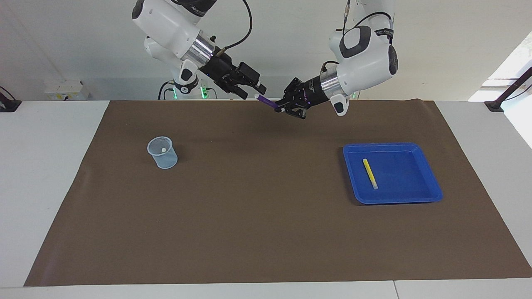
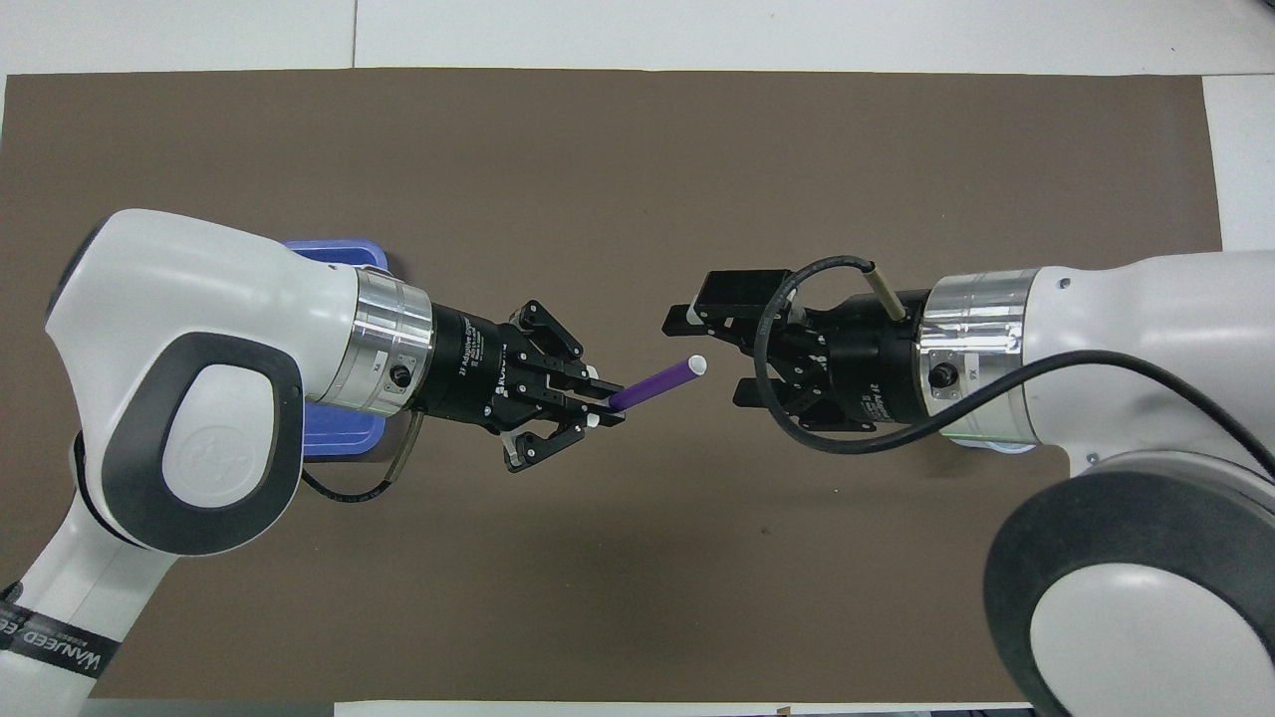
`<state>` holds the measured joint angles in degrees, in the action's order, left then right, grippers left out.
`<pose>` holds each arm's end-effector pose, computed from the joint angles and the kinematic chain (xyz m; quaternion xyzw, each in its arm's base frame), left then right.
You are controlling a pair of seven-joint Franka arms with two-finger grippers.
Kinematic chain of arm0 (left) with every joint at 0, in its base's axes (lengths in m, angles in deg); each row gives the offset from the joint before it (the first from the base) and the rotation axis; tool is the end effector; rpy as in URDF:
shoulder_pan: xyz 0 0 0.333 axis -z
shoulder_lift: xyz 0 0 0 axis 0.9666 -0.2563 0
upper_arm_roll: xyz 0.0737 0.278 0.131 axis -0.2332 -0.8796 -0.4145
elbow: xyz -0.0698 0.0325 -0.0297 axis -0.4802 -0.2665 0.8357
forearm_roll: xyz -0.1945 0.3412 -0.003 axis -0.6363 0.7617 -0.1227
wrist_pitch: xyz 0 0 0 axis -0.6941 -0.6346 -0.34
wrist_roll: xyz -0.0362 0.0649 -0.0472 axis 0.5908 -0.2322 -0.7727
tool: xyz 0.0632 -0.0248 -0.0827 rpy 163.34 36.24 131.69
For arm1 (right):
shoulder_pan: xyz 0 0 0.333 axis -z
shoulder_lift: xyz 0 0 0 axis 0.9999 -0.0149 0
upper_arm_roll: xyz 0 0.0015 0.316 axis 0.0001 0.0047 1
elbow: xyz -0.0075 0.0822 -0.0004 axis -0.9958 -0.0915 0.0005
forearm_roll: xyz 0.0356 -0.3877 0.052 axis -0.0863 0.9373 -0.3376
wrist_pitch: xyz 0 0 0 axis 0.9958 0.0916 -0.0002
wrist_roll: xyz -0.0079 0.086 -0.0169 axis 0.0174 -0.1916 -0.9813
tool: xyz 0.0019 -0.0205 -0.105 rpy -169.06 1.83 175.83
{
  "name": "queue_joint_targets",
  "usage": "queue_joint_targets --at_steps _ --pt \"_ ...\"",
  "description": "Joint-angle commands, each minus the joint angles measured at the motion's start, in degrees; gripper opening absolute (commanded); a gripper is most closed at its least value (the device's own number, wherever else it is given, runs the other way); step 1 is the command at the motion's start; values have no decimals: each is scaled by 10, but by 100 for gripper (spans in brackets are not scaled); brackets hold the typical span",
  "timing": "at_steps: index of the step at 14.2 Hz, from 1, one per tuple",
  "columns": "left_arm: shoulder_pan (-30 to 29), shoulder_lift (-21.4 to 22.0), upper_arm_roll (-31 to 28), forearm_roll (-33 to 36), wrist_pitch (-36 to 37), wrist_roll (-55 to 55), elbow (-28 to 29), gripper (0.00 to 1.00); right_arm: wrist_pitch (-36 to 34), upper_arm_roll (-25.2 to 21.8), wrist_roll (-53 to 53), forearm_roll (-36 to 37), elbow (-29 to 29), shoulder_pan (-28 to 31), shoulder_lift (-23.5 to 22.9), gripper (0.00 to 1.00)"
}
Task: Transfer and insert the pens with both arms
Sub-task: 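Grasp the purple pen with the right gripper, open the left gripper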
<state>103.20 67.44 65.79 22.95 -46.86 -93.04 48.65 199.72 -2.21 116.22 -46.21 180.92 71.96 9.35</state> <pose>0.4731 -0.3077 0.5298 0.6031 0.6702 -0.3908 0.1854 0.4923 0.2329 0.6024 -0.8869 0.2487 0.0531 0.3856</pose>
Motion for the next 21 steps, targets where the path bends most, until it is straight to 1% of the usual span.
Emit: queue_joint_targets --at_steps 1,3,5,6,7,8,9,11,14,15,16,17,18,21 --pt "13 26 -3 -15 -25 -14 31 0 13 -1 -10 22 15 -13 11 100" --pt "14 27 -3 -26 -31 -16 33 0 17 0 -15 33 15 -17 8 100" --pt "21 27 -3 -27 -42 -21 33 0 32 -1 -22 37 15 -26 4 96" --pt "22 27 -3 -27 -46 -21 36 0 28 -1 -23 38 15 -28 4 94" --pt "22 28 -3 -27 -46 -21 37 0 26 -1 -27 48 15 -28 4 88" --pt "22 28 -3 -27 -46 -21 37 0 22 0 -36 61 14 -28 5 77" --pt "22 28 -3 -27 -46 -21 37 0 20 -1 -37 63 14 -28 5 68" --pt "22 28 -3 -26 -46 -20 36 0 20 0 -37 63 14 -28 4 55" --pt "22 28 -3 -27 -53 -21 36 0 20 -1 -37 63 13 -28 3 52" --pt "23 28 -3 -27 -53 -21 36 0 20 -1 -38 63 13 -28 3 40" --pt "23 28 -3 -27 -53 -21 36 0 21 -1 -37 63 13 -28 3 24" --pt "23 28 -3 -27 -53 -21 36 0 21 -1 -38 63 13 -28 3 3" --pt "22 28 -3 -27 -53 -21 36 0 20 -1 -37 63 13 -28 3 0" --pt "22 28 -3 -28 -54 -21 36 0 19 0 -37 63 13 -27 3 0"
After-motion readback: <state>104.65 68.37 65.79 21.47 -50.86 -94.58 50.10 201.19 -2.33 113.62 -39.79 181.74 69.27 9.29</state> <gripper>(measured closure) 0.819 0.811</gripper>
